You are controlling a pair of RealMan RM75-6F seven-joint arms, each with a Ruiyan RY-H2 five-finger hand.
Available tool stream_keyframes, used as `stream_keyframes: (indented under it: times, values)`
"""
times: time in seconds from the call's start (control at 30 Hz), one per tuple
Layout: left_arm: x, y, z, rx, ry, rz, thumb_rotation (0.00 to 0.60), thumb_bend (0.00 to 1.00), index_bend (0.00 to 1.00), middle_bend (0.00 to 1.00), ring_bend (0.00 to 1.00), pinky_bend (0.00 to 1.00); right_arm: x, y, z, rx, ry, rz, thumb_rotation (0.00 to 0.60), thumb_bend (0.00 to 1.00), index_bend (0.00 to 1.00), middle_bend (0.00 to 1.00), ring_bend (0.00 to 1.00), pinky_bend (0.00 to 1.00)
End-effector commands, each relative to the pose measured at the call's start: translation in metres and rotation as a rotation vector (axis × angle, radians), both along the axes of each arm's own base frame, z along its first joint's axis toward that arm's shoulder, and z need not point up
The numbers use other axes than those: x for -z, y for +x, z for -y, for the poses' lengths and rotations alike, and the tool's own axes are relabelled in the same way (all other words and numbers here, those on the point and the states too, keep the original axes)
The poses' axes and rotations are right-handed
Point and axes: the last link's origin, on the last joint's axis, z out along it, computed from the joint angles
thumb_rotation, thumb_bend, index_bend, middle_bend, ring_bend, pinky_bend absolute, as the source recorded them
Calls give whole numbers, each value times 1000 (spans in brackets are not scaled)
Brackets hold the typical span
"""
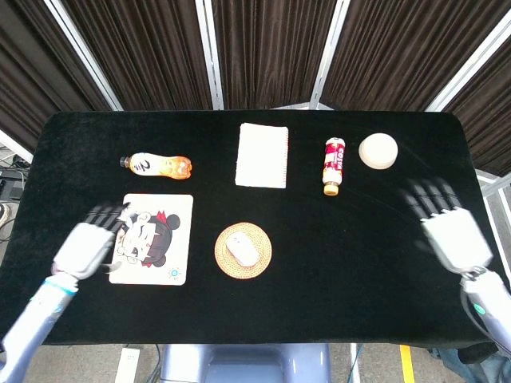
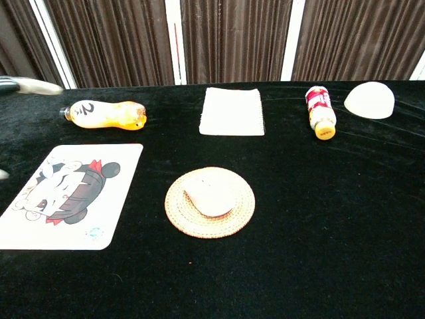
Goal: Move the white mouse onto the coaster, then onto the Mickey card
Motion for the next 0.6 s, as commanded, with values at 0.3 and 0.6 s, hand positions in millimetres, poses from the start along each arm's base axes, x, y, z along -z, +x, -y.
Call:
stream_keyframes:
  times: [0.3,0.6]
  values:
    - [112,162,-47,274,-204,-72,600,55,79,6,1,8,-10,-33,-75,268,-145,266,600,0,0,0,0,0]
    - [154,184,-57,358,-244,-278,600,104,237,110,137,150,-18,-45,-77,310,-170,276,600,0,0,0,0,0]
